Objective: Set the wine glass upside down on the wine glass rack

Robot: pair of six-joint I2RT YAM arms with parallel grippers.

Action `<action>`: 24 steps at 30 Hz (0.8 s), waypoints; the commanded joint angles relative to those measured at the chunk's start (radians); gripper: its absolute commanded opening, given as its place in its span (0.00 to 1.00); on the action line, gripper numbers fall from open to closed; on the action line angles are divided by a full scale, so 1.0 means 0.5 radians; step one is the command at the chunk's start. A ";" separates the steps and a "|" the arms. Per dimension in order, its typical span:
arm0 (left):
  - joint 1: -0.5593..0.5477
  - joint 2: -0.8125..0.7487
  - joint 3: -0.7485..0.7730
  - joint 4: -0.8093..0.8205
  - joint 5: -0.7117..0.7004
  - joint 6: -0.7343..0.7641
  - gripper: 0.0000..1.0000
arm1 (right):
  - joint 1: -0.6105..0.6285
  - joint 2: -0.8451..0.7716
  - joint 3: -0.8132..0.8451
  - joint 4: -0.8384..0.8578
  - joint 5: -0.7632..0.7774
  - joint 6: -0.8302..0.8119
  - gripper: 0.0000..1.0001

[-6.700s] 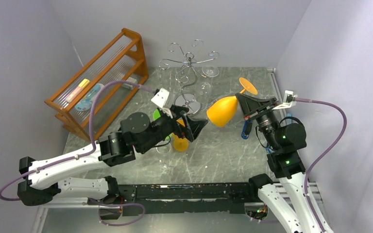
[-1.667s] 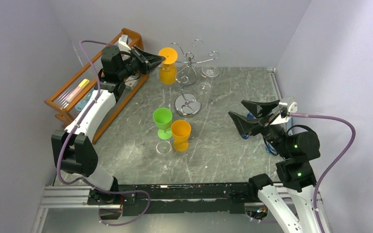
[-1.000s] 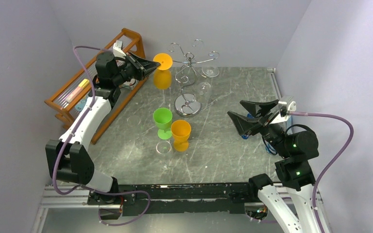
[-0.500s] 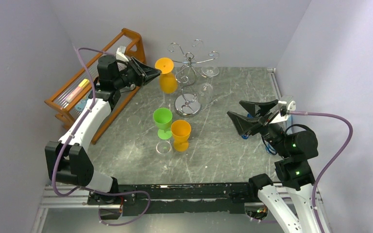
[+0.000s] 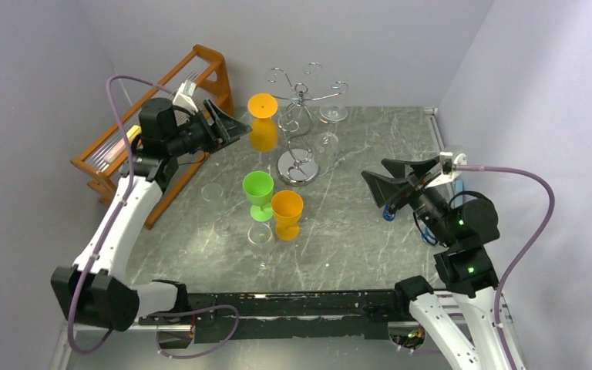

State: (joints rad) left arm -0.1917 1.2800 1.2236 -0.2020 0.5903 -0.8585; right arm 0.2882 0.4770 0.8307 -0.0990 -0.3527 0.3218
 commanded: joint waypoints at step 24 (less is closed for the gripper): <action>-1.417 -0.239 -0.200 -0.380 -0.788 1.494 0.81 | 0.003 0.289 -0.387 -0.155 0.254 0.794 0.65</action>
State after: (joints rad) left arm -0.8150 1.1225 1.1263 -0.4313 0.3580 -0.1783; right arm 0.2882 0.6197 0.6598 -0.1459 -0.2840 0.6731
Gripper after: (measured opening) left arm 0.800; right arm 0.653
